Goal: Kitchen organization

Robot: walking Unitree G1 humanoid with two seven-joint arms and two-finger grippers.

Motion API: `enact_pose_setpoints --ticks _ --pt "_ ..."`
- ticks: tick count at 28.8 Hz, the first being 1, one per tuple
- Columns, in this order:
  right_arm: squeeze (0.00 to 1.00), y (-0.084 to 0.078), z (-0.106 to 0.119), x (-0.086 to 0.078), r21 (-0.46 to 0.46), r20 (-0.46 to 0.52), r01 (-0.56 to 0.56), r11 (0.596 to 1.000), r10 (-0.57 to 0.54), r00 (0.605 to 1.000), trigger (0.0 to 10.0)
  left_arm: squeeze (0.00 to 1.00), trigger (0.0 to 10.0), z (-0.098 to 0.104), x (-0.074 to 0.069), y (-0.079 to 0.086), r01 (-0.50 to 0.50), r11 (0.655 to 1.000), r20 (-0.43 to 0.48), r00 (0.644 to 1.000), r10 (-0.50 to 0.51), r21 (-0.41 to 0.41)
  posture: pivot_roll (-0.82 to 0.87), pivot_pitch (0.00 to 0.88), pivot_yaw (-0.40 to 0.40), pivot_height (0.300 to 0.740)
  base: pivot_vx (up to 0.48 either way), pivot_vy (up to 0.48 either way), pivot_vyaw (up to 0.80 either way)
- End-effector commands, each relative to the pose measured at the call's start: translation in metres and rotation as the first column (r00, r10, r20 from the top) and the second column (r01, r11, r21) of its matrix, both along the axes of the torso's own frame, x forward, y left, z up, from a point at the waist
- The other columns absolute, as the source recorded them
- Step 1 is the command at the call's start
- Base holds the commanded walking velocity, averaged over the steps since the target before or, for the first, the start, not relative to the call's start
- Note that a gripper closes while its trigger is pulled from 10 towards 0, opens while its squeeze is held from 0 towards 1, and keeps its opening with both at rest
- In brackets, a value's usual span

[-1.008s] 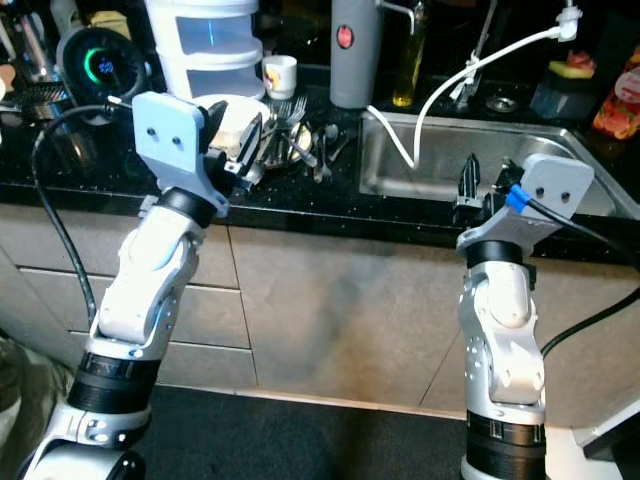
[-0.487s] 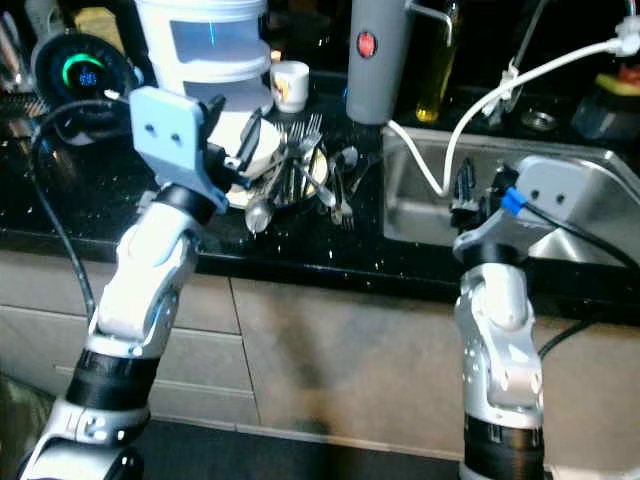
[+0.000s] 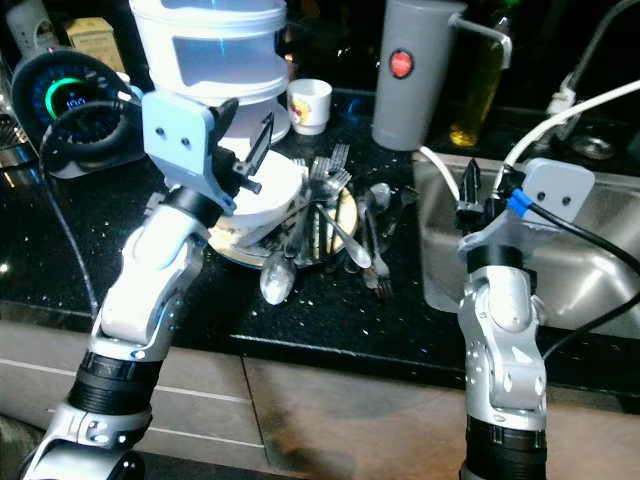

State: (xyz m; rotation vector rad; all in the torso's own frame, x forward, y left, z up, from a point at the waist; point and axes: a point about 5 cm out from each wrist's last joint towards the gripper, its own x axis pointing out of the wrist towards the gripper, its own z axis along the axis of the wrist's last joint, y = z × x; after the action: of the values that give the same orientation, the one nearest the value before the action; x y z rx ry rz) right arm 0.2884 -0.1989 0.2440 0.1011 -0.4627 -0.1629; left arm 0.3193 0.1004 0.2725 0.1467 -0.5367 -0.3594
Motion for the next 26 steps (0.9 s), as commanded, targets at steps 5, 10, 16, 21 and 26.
enact_pose_setpoints --ticks 5,10,16,21,26 --pt "0.00 -0.0052 0.0006 -0.0007 -0.004 -0.009 0.014 1.000 -0.014 1.000 10.0 0.00 10.0 -0.0018 -0.0018 -0.0056 0.024 1.000 -0.009 1.000 -0.024 0.004 -0.04 0.000 -0.028 0.740 0.000 0.000 0.00" --pt "0.00 -0.0058 -0.0004 -0.0007 0.009 -0.018 0.012 1.000 -0.012 1.000 10.0 0.00 10.0 -0.0029 -0.0014 -0.0052 0.021 1.000 -0.017 1.000 -0.021 -0.002 -0.05 0.000 -0.030 0.740 0.000 0.000 -0.27" --pt "0.00 -0.0063 -0.0005 -0.0009 0.010 -0.022 0.013 1.000 -0.013 1.000 10.0 0.00 10.0 -0.0036 -0.0014 -0.0056 0.021 1.000 -0.023 1.000 -0.022 -0.005 -0.05 0.000 -0.032 0.740 0.000 0.000 -0.80" --pt "0.00 -0.0078 -0.0003 -0.0011 0.005 -0.028 0.016 1.000 -0.016 0.999 10.0 0.00 10.0 -0.0057 -0.0009 -0.0073 0.022 1.000 -0.039 0.999 -0.022 -0.010 -0.05 0.000 -0.035 0.740 0.000 0.000 -0.80" --pt "0.00 -0.0087 -0.0008 -0.0003 0.001 -0.041 0.023 1.000 -0.023 0.999 10.0 0.00 10.0 -0.0100 0.0022 -0.0070 -0.002 1.000 -0.073 0.997 0.001 -0.005 -0.06 0.000 -0.037 0.740 0.000 0.000 -0.64"
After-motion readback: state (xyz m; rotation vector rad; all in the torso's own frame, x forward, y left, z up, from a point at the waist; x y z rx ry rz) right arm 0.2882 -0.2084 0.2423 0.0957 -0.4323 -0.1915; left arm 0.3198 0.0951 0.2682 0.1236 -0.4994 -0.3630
